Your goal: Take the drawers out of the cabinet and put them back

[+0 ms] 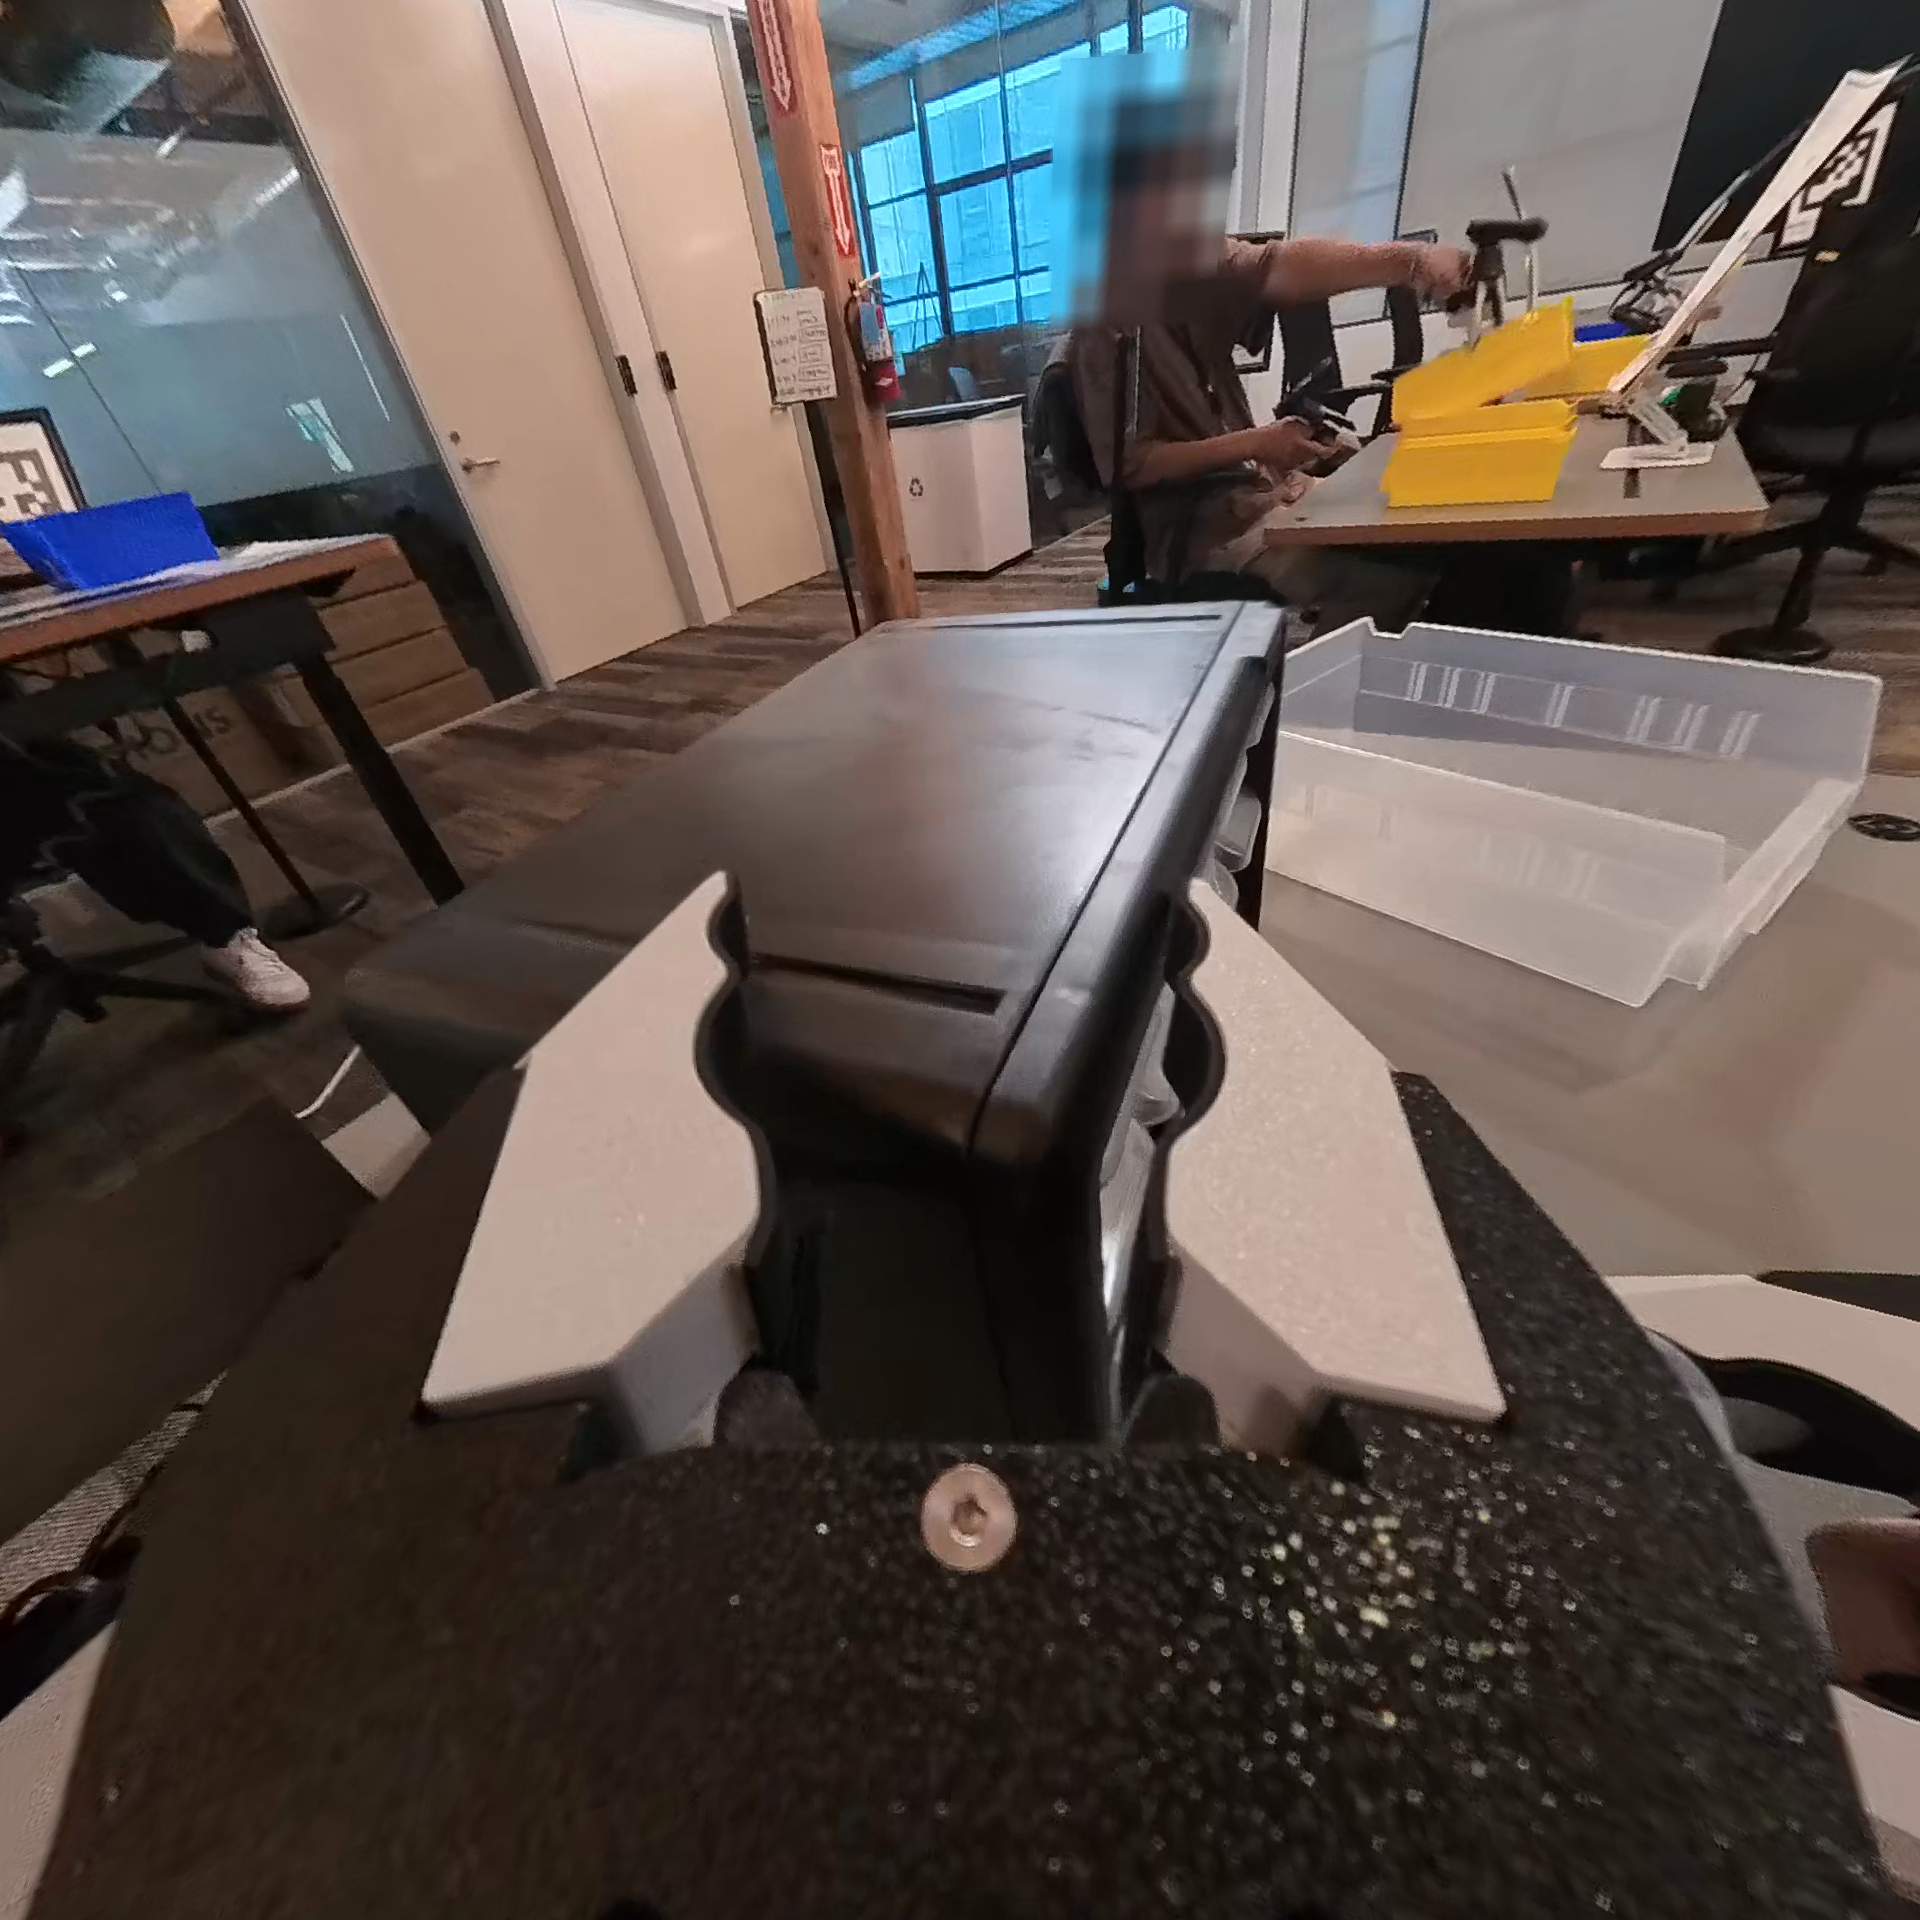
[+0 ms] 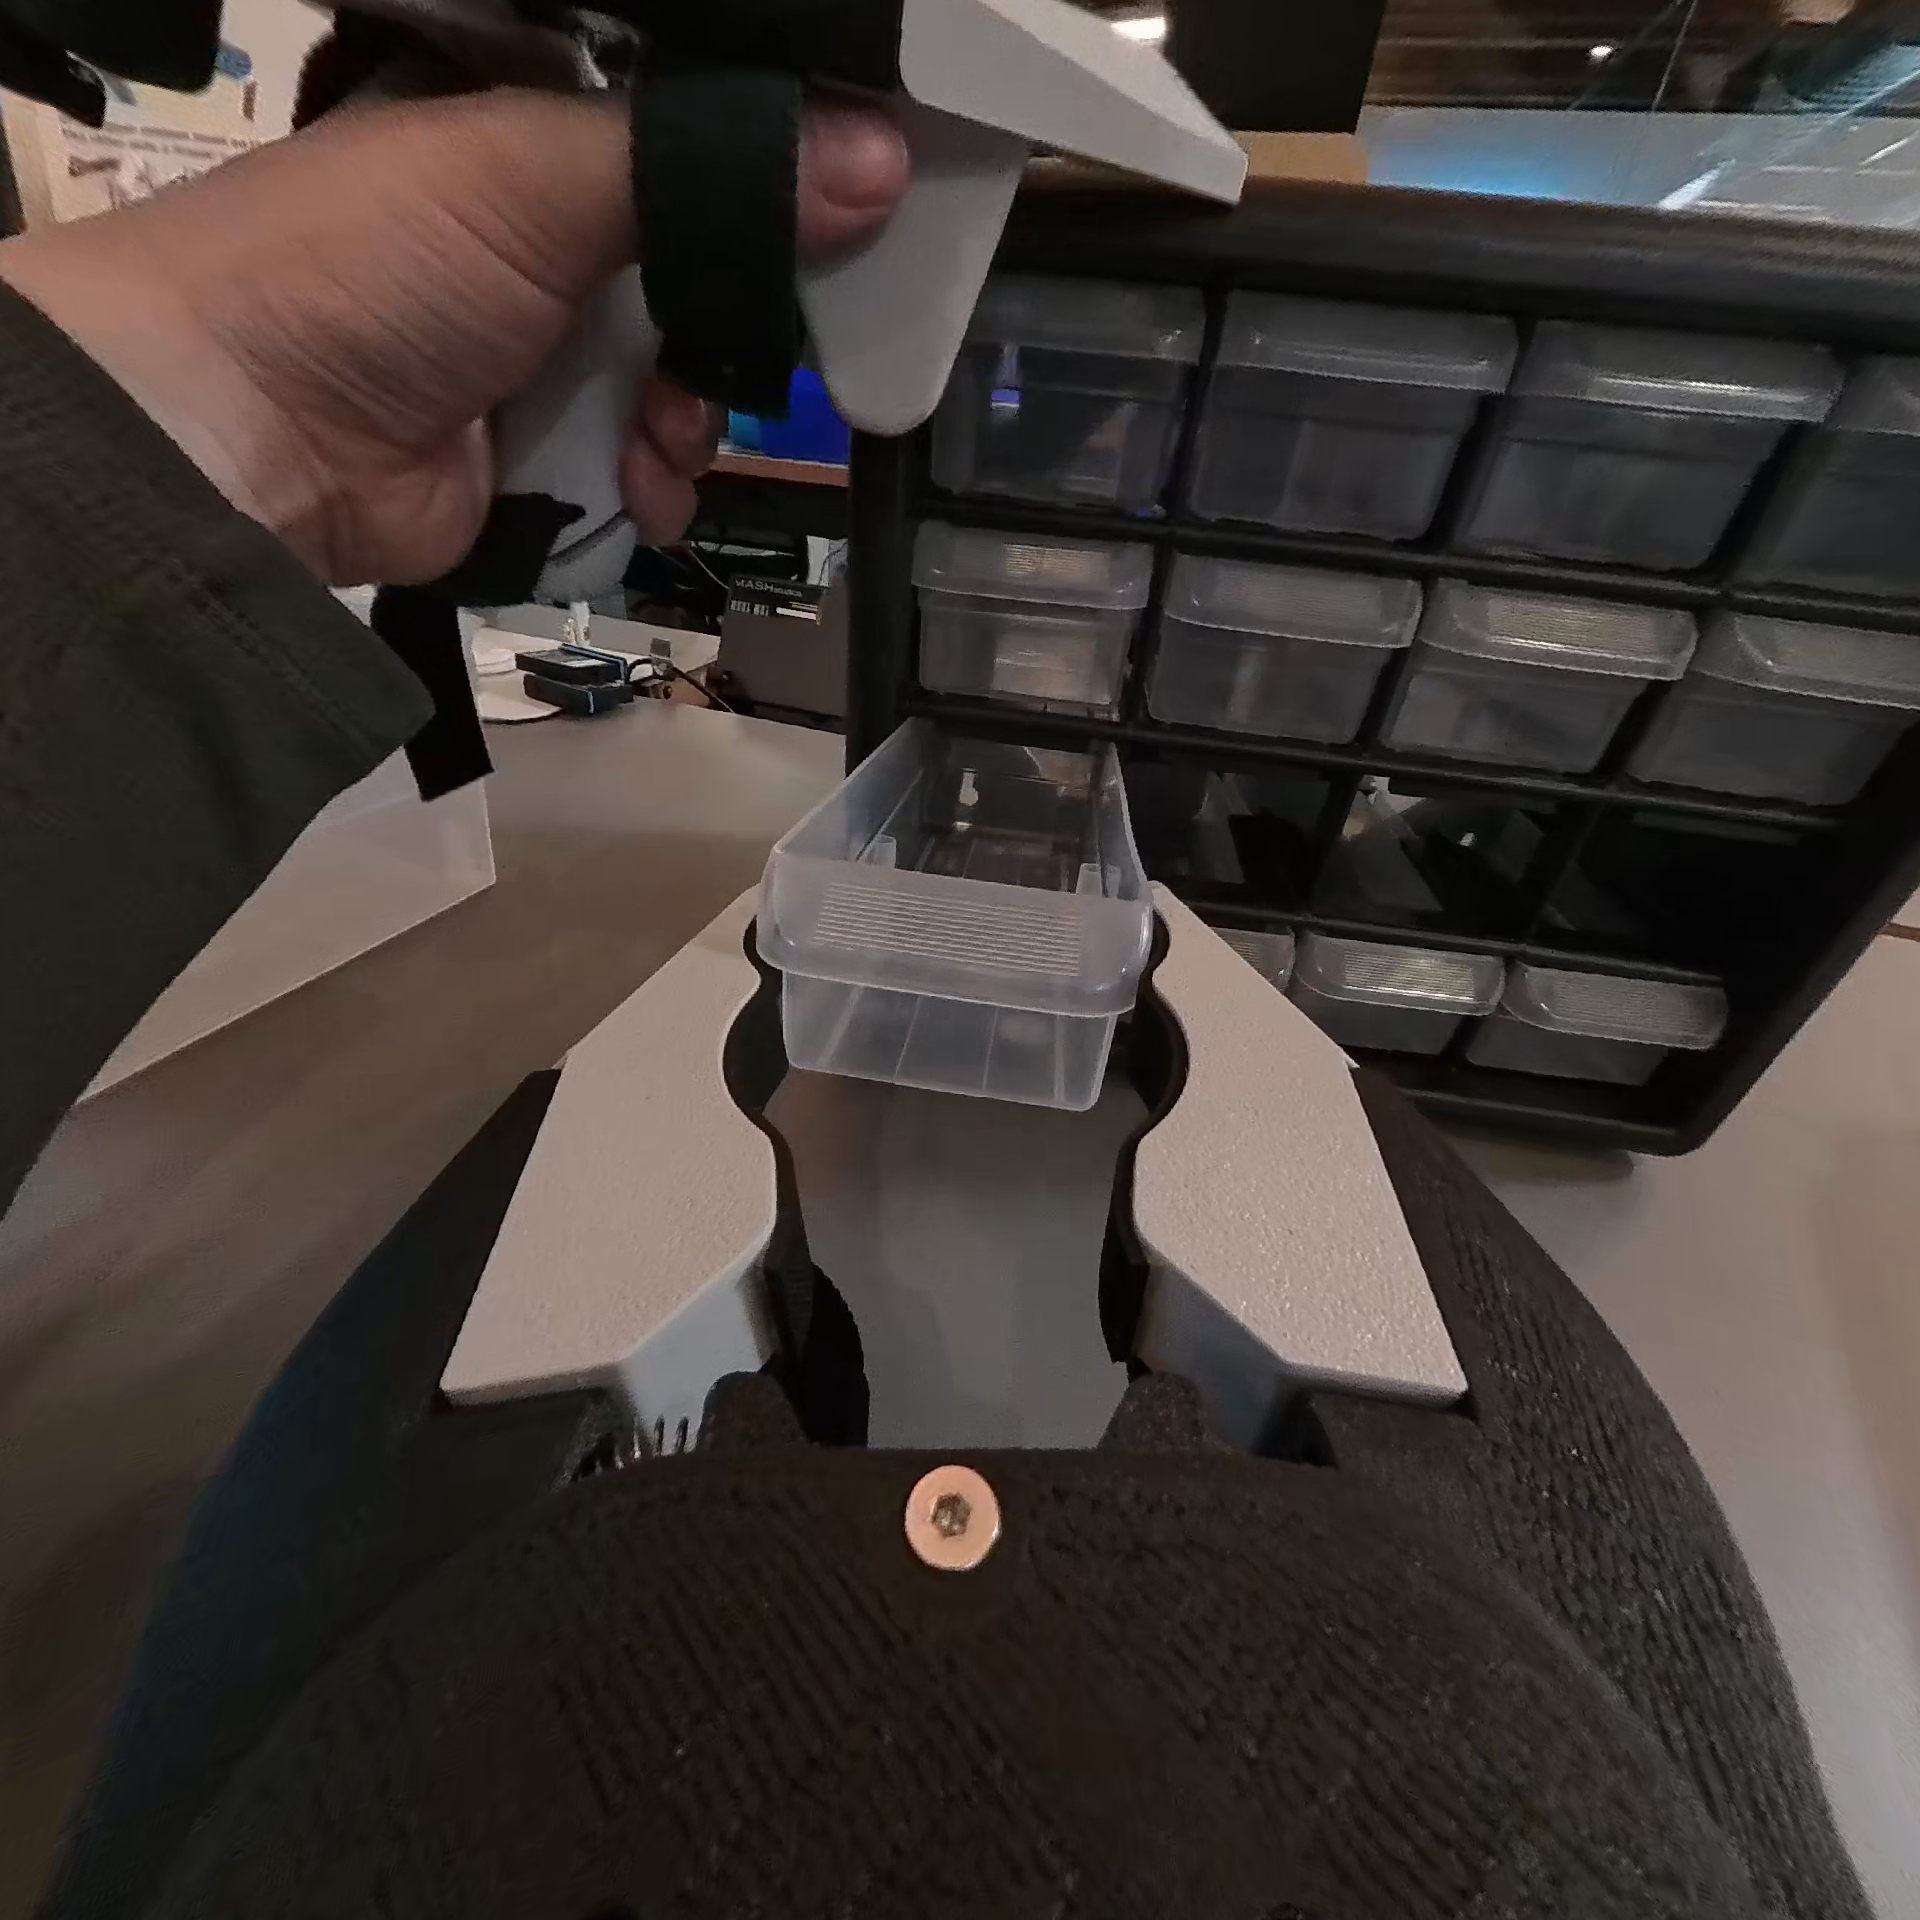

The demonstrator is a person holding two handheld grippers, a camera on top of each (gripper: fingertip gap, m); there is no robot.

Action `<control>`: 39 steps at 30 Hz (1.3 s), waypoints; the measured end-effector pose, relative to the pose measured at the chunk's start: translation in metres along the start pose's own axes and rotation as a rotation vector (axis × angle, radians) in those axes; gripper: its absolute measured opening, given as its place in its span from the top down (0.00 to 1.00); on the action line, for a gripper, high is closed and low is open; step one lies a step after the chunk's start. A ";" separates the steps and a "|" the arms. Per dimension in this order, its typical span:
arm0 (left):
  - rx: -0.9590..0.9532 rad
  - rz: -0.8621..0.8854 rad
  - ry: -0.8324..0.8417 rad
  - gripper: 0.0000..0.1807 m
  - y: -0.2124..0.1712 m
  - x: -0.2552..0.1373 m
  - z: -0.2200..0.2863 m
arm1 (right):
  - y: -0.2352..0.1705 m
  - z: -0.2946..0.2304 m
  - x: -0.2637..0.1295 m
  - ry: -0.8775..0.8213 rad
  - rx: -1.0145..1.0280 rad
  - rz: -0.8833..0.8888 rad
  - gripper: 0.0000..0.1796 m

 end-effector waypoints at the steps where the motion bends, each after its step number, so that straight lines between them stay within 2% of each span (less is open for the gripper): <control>1: -0.007 -0.001 -0.008 0.57 -0.001 -0.001 -0.001 | 0.000 -0.001 0.001 -0.001 -0.003 -0.004 0.64; 7: -0.133 0.015 0.009 0.60 0.001 -0.008 -0.010 | 0.001 0.000 0.005 0.004 0.007 -0.007 0.64; 21: -0.151 0.008 -0.028 0.62 -0.002 -0.005 -0.008 | 0.005 -0.017 0.022 -0.099 -0.015 -0.023 0.63; 29: -0.133 0.005 -0.022 0.63 -0.003 -0.006 -0.009 | 0.006 -0.019 0.031 -0.067 -0.013 -0.033 0.62; 31: -0.072 -0.022 0.005 0.67 -0.004 -0.008 -0.008 | 0.005 -0.018 0.031 -0.064 -0.007 -0.030 0.62; 35: 0.258 -0.087 0.237 0.69 0.000 -0.019 -0.012 | 0.005 -0.016 0.031 -0.057 0.000 -0.026 0.62; 39: 0.517 -0.164 0.334 0.73 -0.001 -0.021 -0.005 | 0.005 -0.016 0.032 -0.058 -0.007 -0.023 0.62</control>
Point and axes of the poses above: each gripper's, where its closed fingertips meet, x out along the fingers, y out of its top, z = x × y across the jaws, the point moved 3 cm from there along -x, back along the fingers, and after that the axes turned 9 degrees about -z, right-handed, at the moved point
